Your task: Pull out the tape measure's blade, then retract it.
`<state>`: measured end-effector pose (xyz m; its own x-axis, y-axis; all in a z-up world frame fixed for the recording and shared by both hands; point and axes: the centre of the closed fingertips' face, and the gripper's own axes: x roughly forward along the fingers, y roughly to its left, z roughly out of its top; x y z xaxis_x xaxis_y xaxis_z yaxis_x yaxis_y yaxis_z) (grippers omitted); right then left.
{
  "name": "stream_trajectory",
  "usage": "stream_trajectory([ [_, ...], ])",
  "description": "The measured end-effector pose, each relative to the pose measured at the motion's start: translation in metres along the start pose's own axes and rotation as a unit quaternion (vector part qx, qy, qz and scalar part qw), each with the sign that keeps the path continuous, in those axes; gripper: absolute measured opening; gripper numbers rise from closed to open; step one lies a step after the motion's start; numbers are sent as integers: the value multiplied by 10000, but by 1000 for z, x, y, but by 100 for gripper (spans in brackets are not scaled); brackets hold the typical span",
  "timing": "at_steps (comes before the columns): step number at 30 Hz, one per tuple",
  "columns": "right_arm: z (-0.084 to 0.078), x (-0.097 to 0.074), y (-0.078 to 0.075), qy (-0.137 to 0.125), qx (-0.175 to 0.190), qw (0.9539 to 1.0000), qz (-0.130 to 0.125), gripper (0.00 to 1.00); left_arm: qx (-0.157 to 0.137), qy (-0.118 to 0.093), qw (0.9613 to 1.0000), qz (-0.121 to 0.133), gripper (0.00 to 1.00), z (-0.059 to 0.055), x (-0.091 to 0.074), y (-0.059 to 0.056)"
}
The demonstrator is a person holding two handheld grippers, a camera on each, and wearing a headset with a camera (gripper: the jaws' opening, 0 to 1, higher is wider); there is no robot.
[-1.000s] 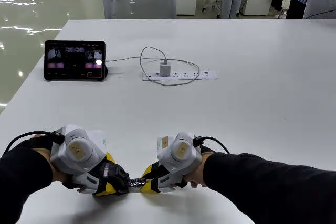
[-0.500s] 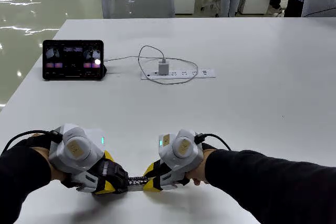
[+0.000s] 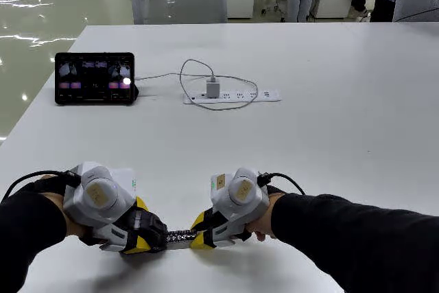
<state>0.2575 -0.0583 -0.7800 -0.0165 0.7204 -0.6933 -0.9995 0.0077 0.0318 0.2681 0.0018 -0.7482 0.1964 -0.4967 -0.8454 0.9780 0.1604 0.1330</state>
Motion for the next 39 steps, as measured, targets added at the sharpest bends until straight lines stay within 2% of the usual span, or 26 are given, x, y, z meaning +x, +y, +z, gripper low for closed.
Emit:
stream_trajectory([
  [28, -9, -10, 0, 52, 50, 10000, -21, 10, 57, -12, 10000, 1, 32, 1, 0, -1],
  [39, -14, -15, 0, 72, 87, 9999, -37, 10, 68, -79, 9999, -14, 32, 2, 0, -1],
])
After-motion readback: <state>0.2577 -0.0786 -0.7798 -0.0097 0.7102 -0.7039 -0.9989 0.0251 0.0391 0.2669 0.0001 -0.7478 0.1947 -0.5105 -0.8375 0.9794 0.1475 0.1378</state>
